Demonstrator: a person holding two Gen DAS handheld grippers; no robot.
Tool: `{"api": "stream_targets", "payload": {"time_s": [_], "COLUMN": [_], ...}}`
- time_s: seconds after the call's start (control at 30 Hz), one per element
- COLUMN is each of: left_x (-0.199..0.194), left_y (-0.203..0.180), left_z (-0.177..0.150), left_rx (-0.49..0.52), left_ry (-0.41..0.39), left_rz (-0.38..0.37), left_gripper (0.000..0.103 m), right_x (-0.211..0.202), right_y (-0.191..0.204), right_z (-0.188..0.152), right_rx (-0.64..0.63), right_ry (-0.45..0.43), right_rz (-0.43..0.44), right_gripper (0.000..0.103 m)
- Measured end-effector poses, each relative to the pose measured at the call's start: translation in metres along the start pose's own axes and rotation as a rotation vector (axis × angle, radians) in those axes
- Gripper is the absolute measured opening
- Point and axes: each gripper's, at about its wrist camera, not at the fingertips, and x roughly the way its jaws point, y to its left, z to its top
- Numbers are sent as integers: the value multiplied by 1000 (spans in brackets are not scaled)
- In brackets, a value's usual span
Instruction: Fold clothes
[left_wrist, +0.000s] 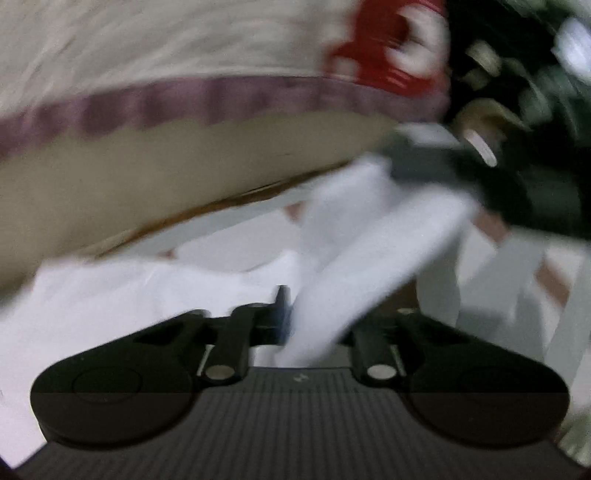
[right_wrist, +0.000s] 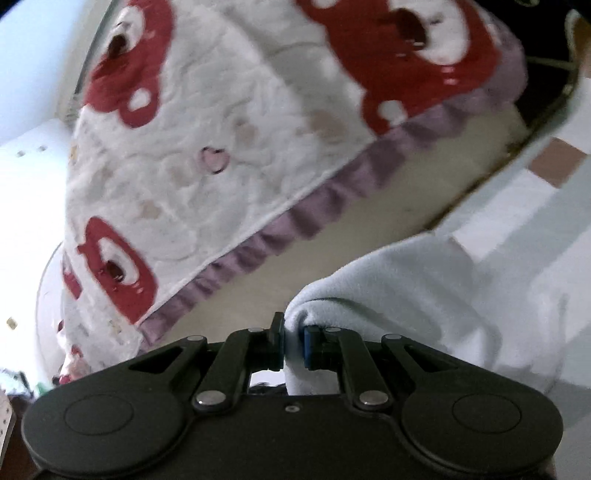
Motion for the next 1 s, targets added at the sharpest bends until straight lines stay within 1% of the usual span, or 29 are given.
{"api": "stream_targets", "payload": {"time_s": [0.03, 0.07, 0.13, 0.2, 0.23, 0.27, 0.3, 0.33, 0.4, 0.47, 0.53, 0.57, 0.6, 0.63, 0.7, 0.73, 0.77, 0.83, 0.87, 0.9, 0.93, 1.0], "left_x": [-6, -10, -16, -21, -25, -28, -30, -32, -34, -33, -34, -34, -34, -41, -58, -68, -78, -102, -115, -128, -140, -160], "left_y": [12, 20, 32, 37, 38, 35, 31, 27, 23, 25, 30, 30, 30, 33, 43, 52, 64, 92, 107, 122, 137, 169], "left_z": [-1, -5, -15, -29, -37, -40, -42, -44, -47, -47, -48, -49, -49, -52, -60, -66, -72, -85, -92, -99, -107, -126], "left_rx": [-61, -94, -132, -176, -195, -188, -168, -147, -125, -150, -190, -187, -166, -156, -151, -166, -191, -226, -237, -243, -247, -264], "left_ry": [-12, -13, -4, -10, -22, -31, -38, -44, -53, -51, -28, -2, 26, 32, 24, 32, 48, 68, 70, 70, 70, 73], "left_rz": [1, 8, 28, 17, -13, -19, -8, 2, 19, 27, 17, 10, 0, -14, -46, -57, -65, -55, -32, 5, 44, 131], "left_gripper": [12, 12, 12, 10, 10, 9, 9, 8, 8, 8, 9, 12, 12, 13, 30, 46, 49, 49, 49, 49, 49, 50], "right_x": [3, 7, 18, 27, 31, 33, 33, 32, 27, 24, 19, 17, 17, 18, 20, 21, 24, 32, 37, 45, 53, 71], "right_y": [3, 1, -4, -3, -2, -1, -2, -9, -24, -31, -29, -20, -5, 11, 42, 57, 69, 90, 101, 116, 131, 162], "right_z": [-1, -2, -7, -10, -12, -12, -12, -12, -14, -16, -14, -13, -13, -14, -20, -24, -28, -38, -44, -54, -65, -92], "right_rx": [-6, 7, 45, 24, 9, -33, -55, -11, 101, 154, 179, 149, 82, 6, -106, -159, -187, -222, -253, -309, -373, -516], "right_ry": [10, 33, 91, 117, 128, 125, 114, 112, 115, 104, 62, 35, 11, -11, -42, -57, -70, -86, -80, -52, -16, 91], "right_rz": [-2, -22, -76, -187, -247, -301, -333, -330, -300, -271, -222, -196, -171, -146, -71, -32, 5, 71, 94, 114, 133, 161], "right_gripper": [12, 12, 12, 11, 11, 11, 11, 11, 11, 11, 11, 11, 12, 12, 12, 12, 12, 12, 12, 12, 12, 12]}}
